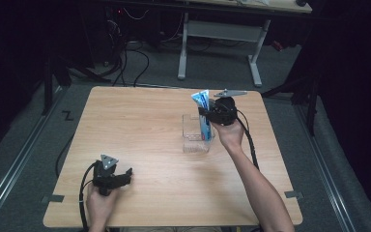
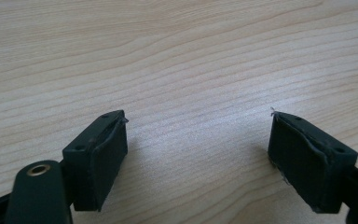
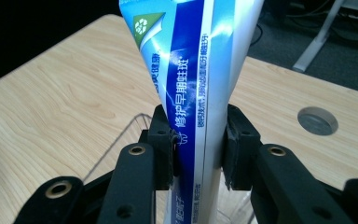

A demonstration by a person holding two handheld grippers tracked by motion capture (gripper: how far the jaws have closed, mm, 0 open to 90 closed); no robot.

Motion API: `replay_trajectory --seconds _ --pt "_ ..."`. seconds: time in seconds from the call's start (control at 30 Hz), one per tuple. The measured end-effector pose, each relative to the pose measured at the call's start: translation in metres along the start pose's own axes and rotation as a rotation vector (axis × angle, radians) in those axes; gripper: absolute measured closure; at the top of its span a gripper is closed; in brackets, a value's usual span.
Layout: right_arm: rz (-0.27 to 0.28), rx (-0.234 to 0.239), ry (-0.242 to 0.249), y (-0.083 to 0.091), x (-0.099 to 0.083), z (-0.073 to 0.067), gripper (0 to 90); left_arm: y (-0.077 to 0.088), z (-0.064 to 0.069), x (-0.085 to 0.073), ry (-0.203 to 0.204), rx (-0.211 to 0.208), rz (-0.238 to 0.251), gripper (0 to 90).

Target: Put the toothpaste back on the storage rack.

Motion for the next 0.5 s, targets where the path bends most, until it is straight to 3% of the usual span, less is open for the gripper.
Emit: replay_trajectory --seconds 0.5 --pt "-0.032 -0.009 0.014 -0.0012 -0.0100 -0.0004 68.5 0.0000 0.0000 0.0000 0.000 0.000 0.000 19.9"
Point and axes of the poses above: each handheld gripper's, and its own axes: y roughly backward along the jaws, x roughly out of its top, z roughly to its right, the point moved 5 cm from there along -y, roughly forward along the jaws, and after that the axes turned 3 degrees about -x, right-handed, at the moved point
